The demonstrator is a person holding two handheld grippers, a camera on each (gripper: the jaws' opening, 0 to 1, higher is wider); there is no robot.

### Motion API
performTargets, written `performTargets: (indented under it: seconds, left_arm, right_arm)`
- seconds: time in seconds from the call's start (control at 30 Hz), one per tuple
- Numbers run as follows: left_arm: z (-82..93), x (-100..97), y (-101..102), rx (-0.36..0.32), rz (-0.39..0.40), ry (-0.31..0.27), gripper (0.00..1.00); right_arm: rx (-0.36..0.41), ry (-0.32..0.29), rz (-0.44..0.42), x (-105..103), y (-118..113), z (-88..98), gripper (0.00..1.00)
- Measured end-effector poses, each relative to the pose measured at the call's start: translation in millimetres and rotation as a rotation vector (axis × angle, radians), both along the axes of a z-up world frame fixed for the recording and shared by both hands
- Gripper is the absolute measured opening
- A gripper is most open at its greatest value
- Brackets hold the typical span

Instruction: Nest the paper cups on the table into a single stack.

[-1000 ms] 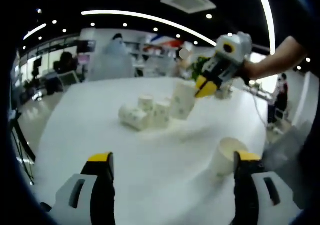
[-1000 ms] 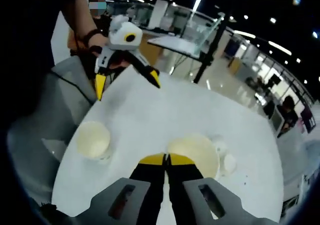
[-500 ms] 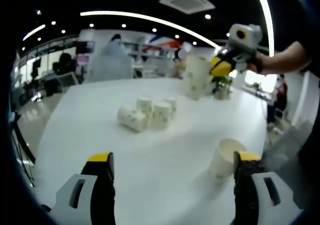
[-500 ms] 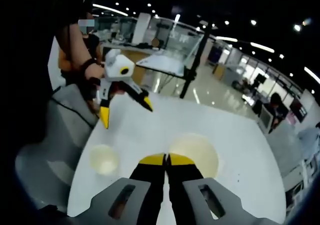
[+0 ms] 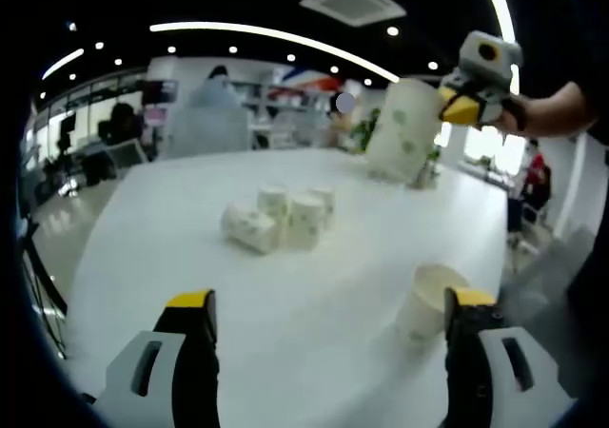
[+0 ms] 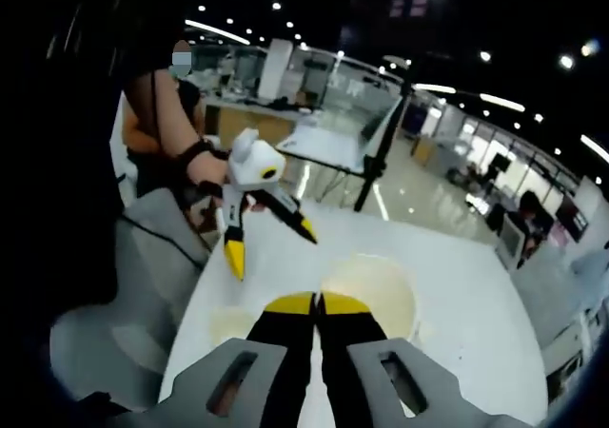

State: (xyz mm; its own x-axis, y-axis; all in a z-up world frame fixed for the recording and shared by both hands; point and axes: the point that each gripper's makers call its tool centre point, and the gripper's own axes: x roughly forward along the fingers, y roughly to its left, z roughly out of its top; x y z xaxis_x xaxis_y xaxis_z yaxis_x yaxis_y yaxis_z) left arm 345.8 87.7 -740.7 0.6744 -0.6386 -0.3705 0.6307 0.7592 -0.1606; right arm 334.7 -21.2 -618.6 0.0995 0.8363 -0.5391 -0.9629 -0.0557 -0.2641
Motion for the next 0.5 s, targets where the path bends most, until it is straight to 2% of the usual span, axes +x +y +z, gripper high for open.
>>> performTargets:
  seconds: [0.27,0.5]
  left_arm:
    - [0.6,-1.4,1.7,0.004,-0.001,0.000,0.98]
    - [0.1,-3.7,1.5,0.005,-0.003,0.001,0.98]
  right_arm:
    - [-0.021,0.022,0.041,-26.0,1.4,-8.1,0.00]
    - [-0.067,0.025,0.080,-45.5,-1.9,-26.2,0.00]
